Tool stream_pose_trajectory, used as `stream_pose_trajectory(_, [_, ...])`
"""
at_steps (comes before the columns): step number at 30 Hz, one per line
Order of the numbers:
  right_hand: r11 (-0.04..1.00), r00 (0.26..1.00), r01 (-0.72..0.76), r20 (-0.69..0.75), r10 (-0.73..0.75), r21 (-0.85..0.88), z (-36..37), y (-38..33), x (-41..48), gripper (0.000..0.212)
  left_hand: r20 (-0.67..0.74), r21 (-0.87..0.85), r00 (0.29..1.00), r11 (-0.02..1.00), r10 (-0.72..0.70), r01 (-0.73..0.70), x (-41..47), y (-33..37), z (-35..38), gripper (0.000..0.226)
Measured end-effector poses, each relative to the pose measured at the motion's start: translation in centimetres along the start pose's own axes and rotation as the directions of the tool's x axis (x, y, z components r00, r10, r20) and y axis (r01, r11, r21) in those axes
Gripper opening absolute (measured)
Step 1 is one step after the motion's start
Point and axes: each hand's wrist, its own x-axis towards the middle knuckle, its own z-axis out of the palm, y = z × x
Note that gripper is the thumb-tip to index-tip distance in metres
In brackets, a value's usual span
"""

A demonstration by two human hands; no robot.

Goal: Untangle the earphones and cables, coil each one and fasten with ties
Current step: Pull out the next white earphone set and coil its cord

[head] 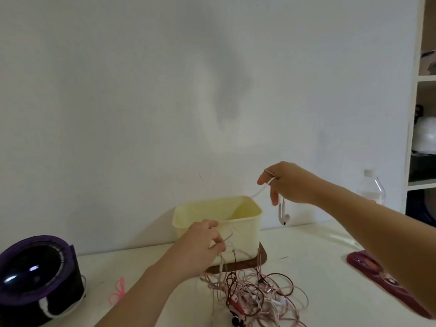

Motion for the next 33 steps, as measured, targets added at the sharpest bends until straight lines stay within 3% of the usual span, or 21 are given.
stream_pose_trajectory(3, [1.000,1.000,0.016,0.013,-0.016,-0.022,-0.5,-0.5,0.2,0.021,-0.047,-0.060,0.998,0.998,-0.032,0.029,0.0,-0.2,-0.2,0.020])
stream_pose_trajectory(5, [0.996,0.996,0.063,0.065,-0.059,-0.056,0.0,-0.9,-0.1,0.029,-0.111,-0.242,0.989,0.968,-0.094,0.065,0.1,0.0,-0.6,0.018])
stream_pose_trajectory(8, [0.992,0.958,0.127,0.261,-0.120,-0.008,1.6,-1.5,-1.0,0.024,-0.111,-0.583,0.984,0.811,-0.142,0.050,0.2,0.7,-1.4,0.021])
stream_pose_trajectory(11, [0.982,0.914,0.172,0.361,-0.188,0.078,3.3,-1.6,-1.3,0.017,-0.127,-0.729,0.983,0.684,-0.135,0.000,0.1,1.6,-2.4,0.020])
stream_pose_trajectory(12, [0.976,0.912,0.177,0.353,-0.210,0.123,3.6,-1.7,-1.3,0.005,-0.140,-0.757,0.980,0.654,-0.139,-0.015,0.1,1.9,-2.8,0.020])
stream_pose_trajectory(15, [0.952,0.917,0.146,0.324,-0.232,0.269,3.6,-1.7,-0.9,0.029,-0.232,-0.697,0.964,0.713,-0.127,-0.073,0.1,2.4,-4.1,0.022])
stream_pose_trajectory(18, [0.902,0.934,0.093,0.278,-0.226,0.422,2.9,-2.1,-0.6,0.021,-0.293,-0.677,0.943,0.731,-0.158,-0.088,0.3,2.9,-5.4,0.018])
stream_pose_trajectory(22, [0.809,0.963,-0.038,0.238,-0.128,0.587,1.6,-1.9,0.1,0.034,-0.381,-0.667,0.898,0.738,-0.221,-0.102,0.9,2.7,-7.1,0.015])
stream_pose_trajectory(24, [0.866,0.970,-0.015,0.218,-0.109,0.500,1.1,-2.1,-0.2,0.035,-0.366,-0.771,0.886,0.625,-0.284,-0.118,1.0,2.5,-7.8,0.017])
stream_pose_trajectory(26, [0.950,0.951,0.062,0.273,-0.149,0.305,1.0,-2.4,-0.9,0.037,-0.287,-0.900,0.899,0.414,-0.331,-0.135,1.2,2.9,-8.4,0.019])
stream_pose_trajectory(28, [0.975,0.927,0.104,0.336,-0.167,0.198,1.9,-2.9,-1.6,0.033,-0.229,-0.952,0.918,0.272,-0.324,-0.142,1.3,3.5,-8.7,0.018])
stream_pose_trajectory(31, [0.930,0.923,0.112,0.311,-0.228,0.350,3.8,-3.4,-1.6,0.024,-0.200,-0.967,0.946,0.206,-0.254,-0.149,1.3,4.4,-8.8,0.017])
stream_pose_trajectory(33, [0.880,0.932,0.105,0.263,-0.250,0.463,4.2,-3.6,-1.1,0.032,-0.189,-0.969,0.955,0.198,-0.230,-0.144,1.0,4.5,-8.8,0.017])
